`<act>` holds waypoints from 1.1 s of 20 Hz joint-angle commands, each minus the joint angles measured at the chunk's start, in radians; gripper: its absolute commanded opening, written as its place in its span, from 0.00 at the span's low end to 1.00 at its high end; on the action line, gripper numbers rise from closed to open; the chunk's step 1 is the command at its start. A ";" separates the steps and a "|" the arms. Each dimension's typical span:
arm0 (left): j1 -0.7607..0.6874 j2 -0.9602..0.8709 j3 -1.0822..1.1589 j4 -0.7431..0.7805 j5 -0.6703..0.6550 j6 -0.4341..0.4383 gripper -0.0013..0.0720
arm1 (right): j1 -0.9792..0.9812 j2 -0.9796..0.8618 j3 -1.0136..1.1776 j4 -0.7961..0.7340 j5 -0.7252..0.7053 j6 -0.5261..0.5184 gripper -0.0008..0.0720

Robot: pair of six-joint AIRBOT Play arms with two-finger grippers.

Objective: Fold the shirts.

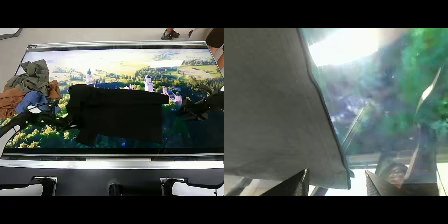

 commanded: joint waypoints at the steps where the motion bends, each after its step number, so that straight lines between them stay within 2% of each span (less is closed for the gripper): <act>1: -0.039 -0.013 -0.013 -0.010 0.103 -0.031 0.53 | 0.000 0.011 -0.021 -0.004 -0.005 -0.013 0.64; 2: -0.039 -0.020 -0.013 -0.009 0.100 -0.031 0.43 | 0.000 0.018 -0.043 -0.005 -0.010 -0.015 0.64; 3: -0.039 -0.028 -0.014 -0.009 0.093 -0.030 0.26 | 0.000 0.029 -0.080 -0.007 -0.017 -0.018 0.64; 6: -0.037 -0.029 -0.013 -0.008 0.092 -0.024 0.06 | 0.000 0.106 -0.325 0.007 -0.098 -0.034 0.64; 7: -0.037 -0.028 -0.013 -0.008 0.092 -0.018 0.06 | 0.000 0.134 -0.407 0.034 -0.142 -0.042 0.64; 8: -0.037 -0.026 -0.013 -0.005 0.091 -0.018 0.06 | 0.000 0.155 -0.477 0.055 -0.189 -0.058 0.70; 10: -0.038 -0.019 -0.013 -0.005 0.088 -0.018 0.06 | 0.000 0.160 -0.552 0.073 -0.253 -0.060 0.70; 14: -0.038 0.005 -0.013 -0.005 0.088 -0.018 0.06 | 0.000 0.156 -0.643 0.230 -0.343 -0.071 0.70; 17: -0.038 0.013 -0.013 -0.005 0.086 -0.018 0.06 | 0.000 0.155 -0.700 0.288 -0.402 -0.071 0.70; 21: -0.037 0.013 -0.012 -0.005 0.055 -0.018 0.06 | 0.000 0.132 -0.716 0.345 -0.410 -0.070 0.69; 22: -0.037 0.013 -0.012 -0.005 0.046 -0.018 0.06 | 0.006 0.124 -0.716 0.364 -0.402 -0.070 0.61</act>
